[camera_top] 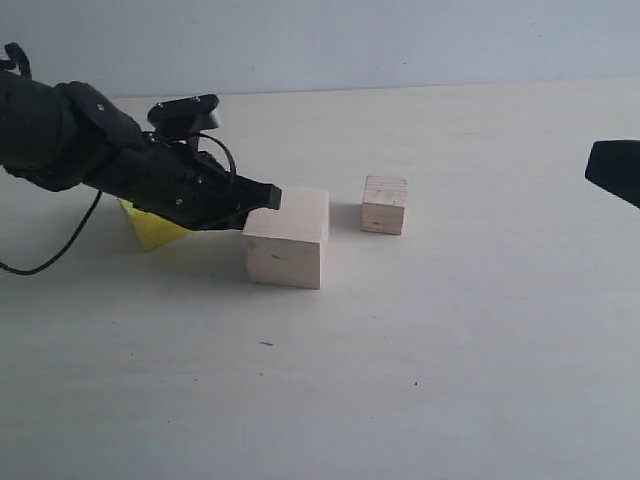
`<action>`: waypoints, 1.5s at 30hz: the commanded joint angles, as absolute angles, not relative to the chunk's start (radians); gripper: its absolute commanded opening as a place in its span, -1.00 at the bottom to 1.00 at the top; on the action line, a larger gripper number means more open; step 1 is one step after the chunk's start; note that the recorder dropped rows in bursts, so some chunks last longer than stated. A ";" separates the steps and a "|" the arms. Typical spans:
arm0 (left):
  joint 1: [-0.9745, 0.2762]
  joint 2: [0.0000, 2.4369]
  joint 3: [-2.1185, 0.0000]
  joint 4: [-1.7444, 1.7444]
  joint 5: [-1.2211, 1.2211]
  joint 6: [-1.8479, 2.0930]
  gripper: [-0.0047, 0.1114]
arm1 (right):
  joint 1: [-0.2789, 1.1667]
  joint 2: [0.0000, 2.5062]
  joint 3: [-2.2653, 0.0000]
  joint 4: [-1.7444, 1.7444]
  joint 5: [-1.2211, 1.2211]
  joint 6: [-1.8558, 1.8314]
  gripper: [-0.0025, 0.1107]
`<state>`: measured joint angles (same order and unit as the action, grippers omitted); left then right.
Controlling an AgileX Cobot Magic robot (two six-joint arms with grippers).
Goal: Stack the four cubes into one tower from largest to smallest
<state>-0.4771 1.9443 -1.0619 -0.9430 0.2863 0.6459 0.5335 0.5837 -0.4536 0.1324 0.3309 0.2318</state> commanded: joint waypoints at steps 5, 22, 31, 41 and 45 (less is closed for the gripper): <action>-0.535 1.981 -1.105 -1.197 0.404 0.909 -0.92 | 0.535 0.584 -0.461 0.131 0.335 0.229 -0.96; -0.539 2.070 -1.178 -1.208 0.417 0.937 -0.92 | 0.535 0.584 -0.461 0.131 0.360 0.229 -0.96; -0.537 2.123 -1.240 -1.206 0.343 0.944 -0.92 | 0.535 0.584 -0.461 0.131 0.365 0.229 -0.96; -0.537 2.218 -1.363 -1.218 0.252 0.931 -0.92 | 0.535 0.584 -0.461 0.131 0.371 0.229 -0.96; -0.537 2.218 -1.363 -1.240 0.160 0.907 -0.92 | 0.535 0.584 -0.461 0.131 0.375 0.229 -0.96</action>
<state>-0.5345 2.2200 -1.3573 -1.2089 0.2044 0.9194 0.5335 0.5837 -0.4536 0.1324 0.3779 0.2318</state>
